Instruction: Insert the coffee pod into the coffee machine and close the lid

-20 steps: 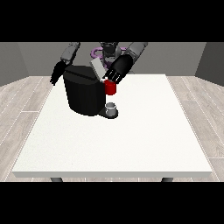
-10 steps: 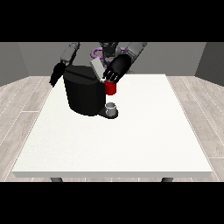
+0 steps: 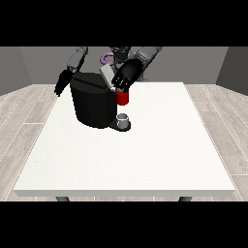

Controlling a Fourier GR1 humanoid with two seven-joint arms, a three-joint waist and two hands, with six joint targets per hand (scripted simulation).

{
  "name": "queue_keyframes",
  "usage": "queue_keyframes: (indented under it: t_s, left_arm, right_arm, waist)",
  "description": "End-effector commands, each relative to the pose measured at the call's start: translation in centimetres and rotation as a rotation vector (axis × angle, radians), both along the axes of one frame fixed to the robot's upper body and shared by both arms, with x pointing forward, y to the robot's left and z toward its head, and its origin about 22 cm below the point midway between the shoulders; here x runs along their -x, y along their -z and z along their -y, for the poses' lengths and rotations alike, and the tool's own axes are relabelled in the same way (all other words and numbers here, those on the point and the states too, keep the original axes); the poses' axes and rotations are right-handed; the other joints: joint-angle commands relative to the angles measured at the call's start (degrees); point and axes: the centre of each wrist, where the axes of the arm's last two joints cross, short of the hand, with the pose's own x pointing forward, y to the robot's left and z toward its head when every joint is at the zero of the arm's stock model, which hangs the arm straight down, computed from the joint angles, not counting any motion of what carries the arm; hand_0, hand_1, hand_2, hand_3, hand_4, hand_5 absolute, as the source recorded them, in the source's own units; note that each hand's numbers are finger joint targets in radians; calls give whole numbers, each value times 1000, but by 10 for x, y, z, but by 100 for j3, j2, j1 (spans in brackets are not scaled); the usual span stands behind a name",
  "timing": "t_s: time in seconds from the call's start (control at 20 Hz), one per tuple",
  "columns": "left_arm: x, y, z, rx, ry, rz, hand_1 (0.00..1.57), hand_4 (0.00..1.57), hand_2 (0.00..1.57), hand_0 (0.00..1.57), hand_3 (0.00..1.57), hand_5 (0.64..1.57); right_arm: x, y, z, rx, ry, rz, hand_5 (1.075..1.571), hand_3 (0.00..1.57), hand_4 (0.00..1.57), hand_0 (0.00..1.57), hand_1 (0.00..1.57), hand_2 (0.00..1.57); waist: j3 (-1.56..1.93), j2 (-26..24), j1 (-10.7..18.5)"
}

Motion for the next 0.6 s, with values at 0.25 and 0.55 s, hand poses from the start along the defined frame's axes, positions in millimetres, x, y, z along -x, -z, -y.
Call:
queue_keyframes:
  t_s: [0.25, 0.55]
  left_arm:
    - [0, -3, -4, -137, -30, 85, 1160, 0, 1178, 1160, 1050, 1571]
    - [0, 8, -24, -52, -15, 55, 1110, 0, 1129, 1110, 973, 1571]
  right_arm:
    - [-4, -19, -25, -26, -9, 77, 1571, 0, 0, 0, 0, 0]
    - [5, -4, 10, -4, -13, 13, 1571, 0, 0, 0, 0, 0]
  waist:
    - [1, 322, -82]
    - [1, 121, -116]
